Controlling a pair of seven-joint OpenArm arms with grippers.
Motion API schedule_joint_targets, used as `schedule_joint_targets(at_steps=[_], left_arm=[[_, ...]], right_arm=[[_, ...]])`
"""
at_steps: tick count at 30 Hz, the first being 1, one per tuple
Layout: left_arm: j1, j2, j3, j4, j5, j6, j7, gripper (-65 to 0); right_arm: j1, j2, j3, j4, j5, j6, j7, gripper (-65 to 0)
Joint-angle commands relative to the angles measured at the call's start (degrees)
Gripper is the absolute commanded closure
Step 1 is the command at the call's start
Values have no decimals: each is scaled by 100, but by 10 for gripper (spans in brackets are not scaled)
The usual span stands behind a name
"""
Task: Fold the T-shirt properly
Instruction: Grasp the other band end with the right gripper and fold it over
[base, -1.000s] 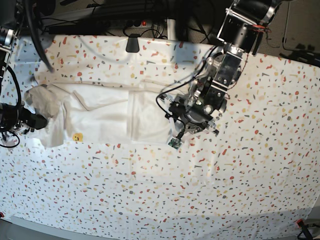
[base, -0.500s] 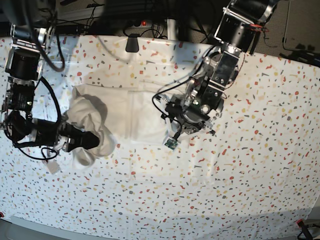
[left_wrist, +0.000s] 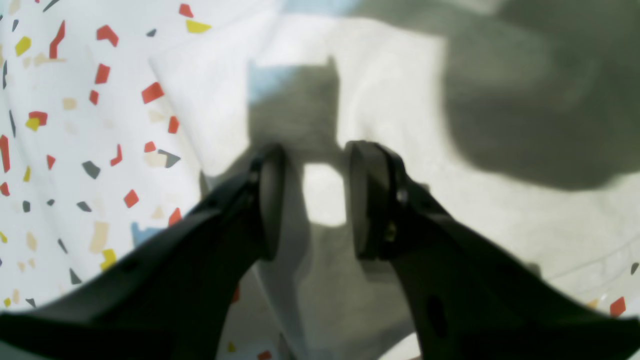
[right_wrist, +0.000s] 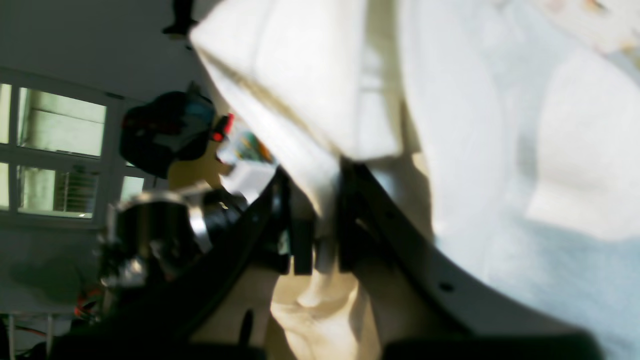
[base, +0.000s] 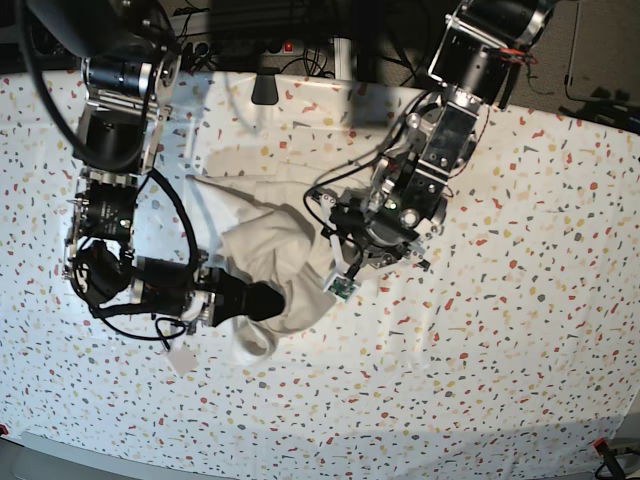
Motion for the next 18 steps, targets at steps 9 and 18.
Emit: schedule_joint_targets(at_steps=[9, 18], left_arm=[[-129, 44, 0, 90, -17, 2, -109, -222], [-431, 44, 0, 101, 109, 0, 269, -222]], right_arm=[[184, -479, 2, 116, 39, 45, 59, 0], [184, -557, 2, 116, 26, 45, 63, 0]])
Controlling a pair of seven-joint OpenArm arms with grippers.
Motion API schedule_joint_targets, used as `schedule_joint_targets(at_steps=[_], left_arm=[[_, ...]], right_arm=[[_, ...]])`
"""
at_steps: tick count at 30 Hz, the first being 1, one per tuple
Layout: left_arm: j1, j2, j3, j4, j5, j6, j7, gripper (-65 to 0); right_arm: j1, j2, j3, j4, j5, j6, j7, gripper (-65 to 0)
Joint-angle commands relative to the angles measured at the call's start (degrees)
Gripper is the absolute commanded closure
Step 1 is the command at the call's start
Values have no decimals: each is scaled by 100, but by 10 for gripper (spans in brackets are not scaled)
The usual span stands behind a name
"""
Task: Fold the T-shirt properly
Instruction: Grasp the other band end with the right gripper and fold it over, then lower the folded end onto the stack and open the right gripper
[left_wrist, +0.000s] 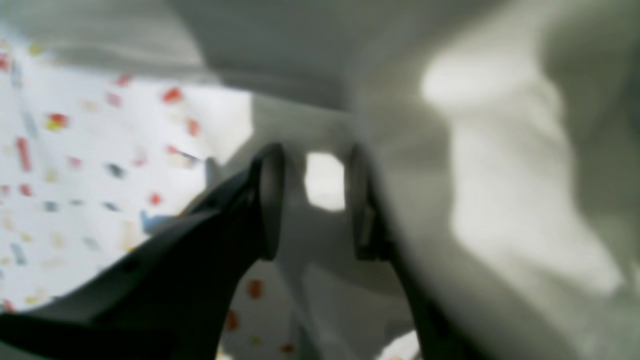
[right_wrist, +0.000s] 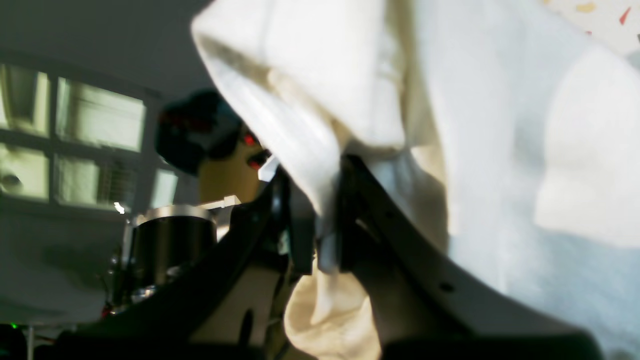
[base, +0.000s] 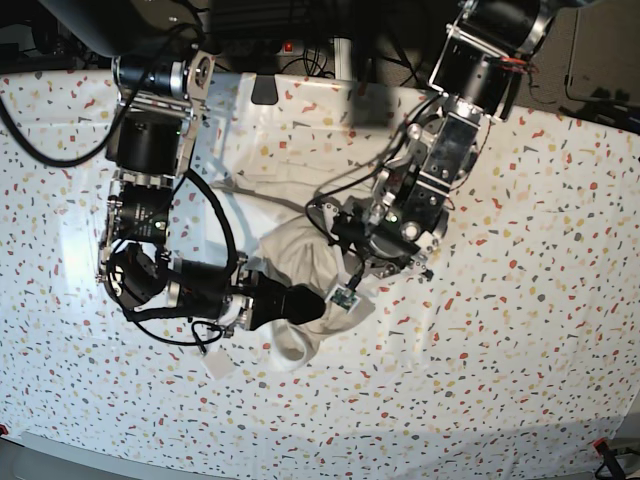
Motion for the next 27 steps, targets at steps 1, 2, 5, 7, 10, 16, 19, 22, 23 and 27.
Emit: schedule_joint_targets(at_steps=[1, 2, 5, 7, 10, 16, 19, 22, 23, 27], left_arm=[[-190, 44, 0, 101, 24, 4, -66, -222], [-234, 44, 0, 105, 44, 4, -35, -222], [-369, 42, 0, 107, 42, 4, 96, -222], [-446, 39, 0, 107, 44, 2, 203, -222], [-544, 13, 0, 107, 210, 2, 256, -222], [-586, -216, 0, 107, 1174, 48, 271, -222], [-586, -544, 0, 105, 1191, 48, 229, -222], [-573, -935, 0, 105, 1464, 535, 50, -222], [-573, -1060, -2, 107, 1545, 782, 37, -222], [-566, -1517, 0, 105, 1580, 1322, 55, -222]], right_arm=[[177, 13, 2, 105, 181, 47, 63, 0], [177, 13, 2, 105, 179, 47, 63, 0], [177, 11, 2, 105, 181, 47, 66, 0], [177, 11, 2, 105, 181, 47, 63, 0], [177, 13, 2, 105, 181, 47, 63, 0], [177, 13, 2, 105, 201, 47, 63, 0], [177, 11, 2, 105, 201, 47, 63, 0], [177, 7, 2, 105, 201, 47, 63, 0], [177, -15, 2, 105, 201, 47, 66, 0], [177, -186, 2, 105, 199, 47, 63, 0]])
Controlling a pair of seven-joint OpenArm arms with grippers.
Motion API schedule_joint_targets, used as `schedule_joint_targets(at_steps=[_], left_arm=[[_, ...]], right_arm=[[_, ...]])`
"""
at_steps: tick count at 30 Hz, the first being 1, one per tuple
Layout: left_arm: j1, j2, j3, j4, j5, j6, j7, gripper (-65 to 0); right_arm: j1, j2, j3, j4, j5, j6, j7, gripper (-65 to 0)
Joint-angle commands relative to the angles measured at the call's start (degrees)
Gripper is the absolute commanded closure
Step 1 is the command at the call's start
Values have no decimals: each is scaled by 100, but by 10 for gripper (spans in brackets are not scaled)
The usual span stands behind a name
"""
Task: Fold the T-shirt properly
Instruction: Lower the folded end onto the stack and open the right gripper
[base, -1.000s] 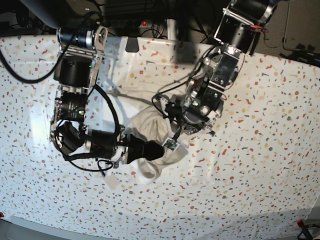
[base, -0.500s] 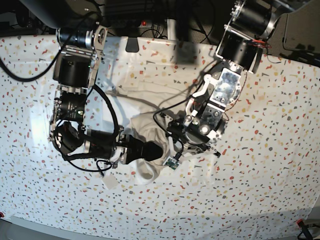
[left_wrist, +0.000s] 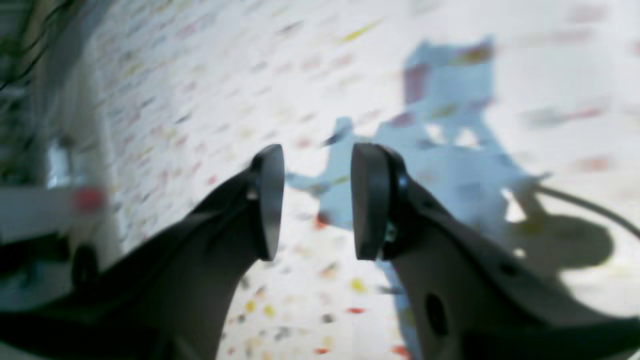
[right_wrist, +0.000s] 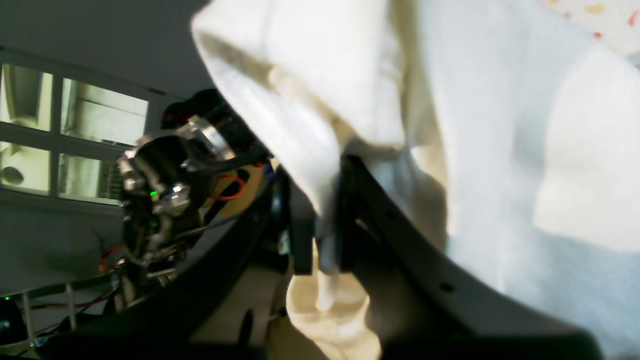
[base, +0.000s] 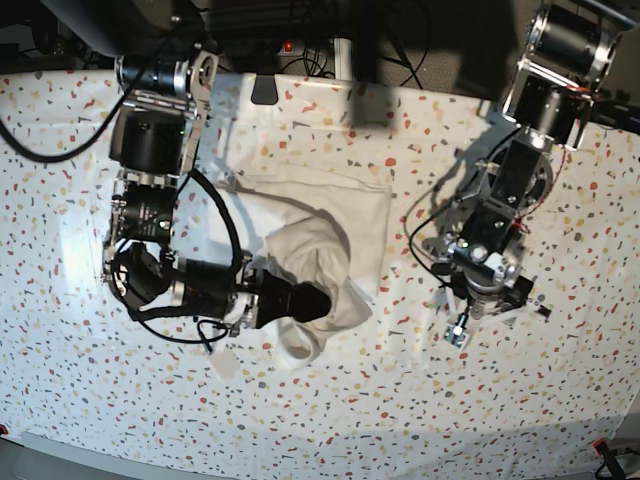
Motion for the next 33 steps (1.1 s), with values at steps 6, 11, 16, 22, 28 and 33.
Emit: schedule_joint_targets(at_steps=[6, 11, 16, 22, 28, 33], left_arm=[[-160, -254, -17, 105, 59, 374, 22, -222], [-160, -251, -17, 107, 59, 374, 22, -222], [-160, -249, -17, 107, -111, 374, 24, -222], [-162, -249, -17, 107, -245, 372, -4, -222], [-162, -249, -17, 107, -245, 372, 0, -222], [-162, -249, -17, 107, -245, 372, -2, -222]], right_arm=[[179, -216, -2, 105, 177, 45, 66, 0], [179, -214, -2, 105, 160, 45, 61, 0], [179, -219, -2, 105, 164, 45, 42, -58], [179, -262, -90, 105, 247, 45, -41, -227], [179, -271, -428, 105, 247, 45, -41, -227], [197, -310, -472, 105, 249, 45, -41, -227]])
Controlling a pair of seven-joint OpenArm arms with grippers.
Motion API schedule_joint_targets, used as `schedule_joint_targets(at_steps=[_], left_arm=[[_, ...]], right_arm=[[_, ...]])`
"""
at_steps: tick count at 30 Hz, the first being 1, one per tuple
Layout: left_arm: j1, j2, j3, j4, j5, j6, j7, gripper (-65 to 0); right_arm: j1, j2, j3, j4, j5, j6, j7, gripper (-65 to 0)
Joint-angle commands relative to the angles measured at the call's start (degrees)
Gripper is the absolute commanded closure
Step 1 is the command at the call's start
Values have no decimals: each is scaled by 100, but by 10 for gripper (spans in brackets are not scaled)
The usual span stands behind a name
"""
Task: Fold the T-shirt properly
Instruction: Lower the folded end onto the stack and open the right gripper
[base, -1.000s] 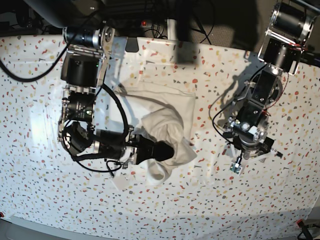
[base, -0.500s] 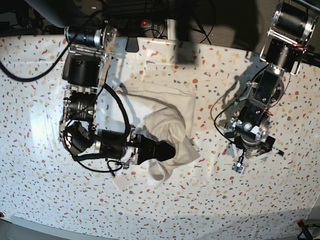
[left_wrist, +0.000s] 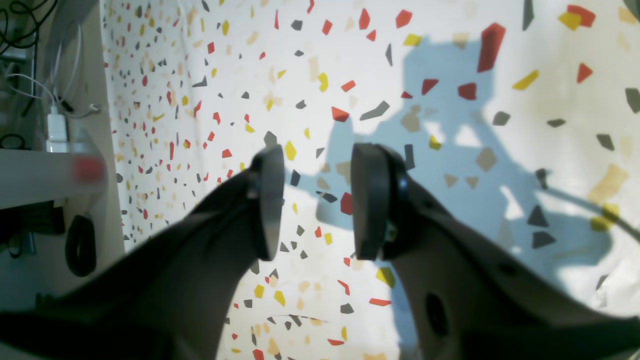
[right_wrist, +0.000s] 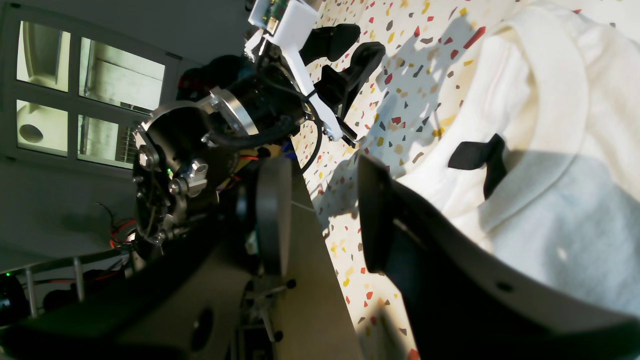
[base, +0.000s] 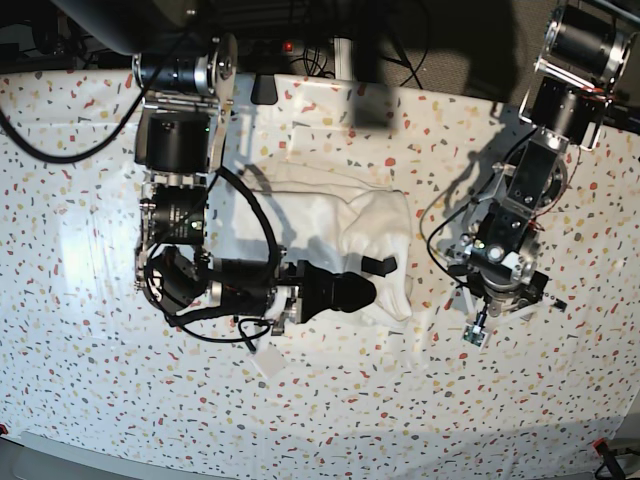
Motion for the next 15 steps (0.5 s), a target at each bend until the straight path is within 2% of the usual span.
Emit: schedule_joint_targets(at_steps=[1, 3, 5, 8, 10, 11, 15], left_arm=[[-162, -33, -33, 105, 79, 68, -70, -222], [-162, -35, -33, 107, 57, 68, -70, -222], [-177, -35, -33, 105, -151, 66, -63, -222], [-197, -37, -35, 125, -850, 146, -133, -222], [-151, -52, -35, 302, -1447, 520, -321, -222], [-105, -50, -35, 470, -1655, 564, -411, -222], [81, -48, -35, 1561, -2002, 407, -621, -222]], right_arm=[[219, -11, -11, 105, 195, 47, 138, -227], [313, 26, 4, 105, 136, 47, 413, -227], [468, 87, 63, 105, -221, 47, 824, -227], [750, 160, 192, 105, -1429, 47, 1692, -227], [857, 162, 332, 105, -2079, 47, 2326, -227], [887, 162, 413, 105, -2406, 47, 2621, -227], [911, 162, 551, 103, -3729, 47, 3482, -227]])
